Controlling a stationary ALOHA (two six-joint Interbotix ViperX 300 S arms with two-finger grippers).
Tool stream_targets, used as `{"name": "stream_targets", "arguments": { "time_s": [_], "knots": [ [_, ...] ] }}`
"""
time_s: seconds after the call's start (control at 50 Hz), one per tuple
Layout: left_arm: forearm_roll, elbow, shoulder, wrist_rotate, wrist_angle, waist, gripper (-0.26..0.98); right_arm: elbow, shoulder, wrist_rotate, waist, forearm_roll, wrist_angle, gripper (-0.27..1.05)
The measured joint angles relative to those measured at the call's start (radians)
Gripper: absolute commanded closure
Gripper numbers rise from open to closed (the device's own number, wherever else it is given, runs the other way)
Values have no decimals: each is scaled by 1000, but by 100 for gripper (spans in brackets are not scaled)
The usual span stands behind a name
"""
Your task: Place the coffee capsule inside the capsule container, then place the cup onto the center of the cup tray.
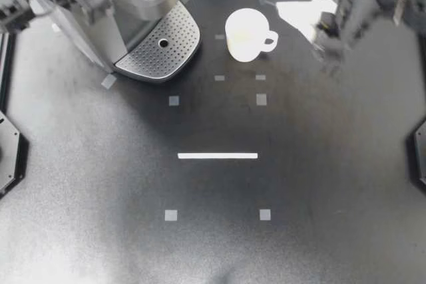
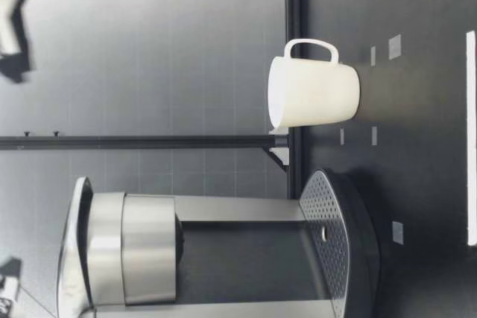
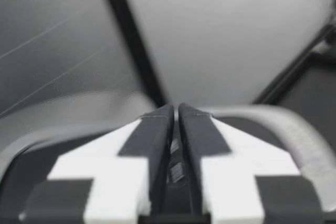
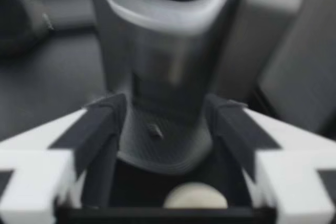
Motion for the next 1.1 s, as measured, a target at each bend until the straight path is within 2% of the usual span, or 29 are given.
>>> {"name": "stream_targets", "arguments": {
  "time_s": [0.16, 0.34, 0.44, 0.54, 0.66, 0.8, 0.9, 1.1],
  "knots": [
    [-275, -37, -34, 308, 158, -31, 54, -80, 71, -124, -37, -9, 210, 17],
    [-627, -150, -83, 660, 353, -87, 54, -173, 140, -265, -91, 34, 440, 17],
    [-784, -201, -106, 762, 380, -101, 54, -210, 160, -364, -143, 117, 520, 17],
    [-914, -229, -129, 847, 387, -114, 54, -222, 170, -502, -204, 268, 571, 17],
    [-1011, -232, -150, 910, 370, -135, 54, -210, 186, -663, -278, 457, 591, 17],
    [-1054, -230, -173, 919, 341, -147, 54, -158, 227, -831, -354, 618, 583, 17],
    [-1055, -227, -192, 920, 333, -147, 54, -126, 252, -902, -388, 669, 561, 17],
    [-1057, -221, -219, 919, 328, -147, 54, -95, 325, -933, -399, 686, 525, 17]
  ]
}}
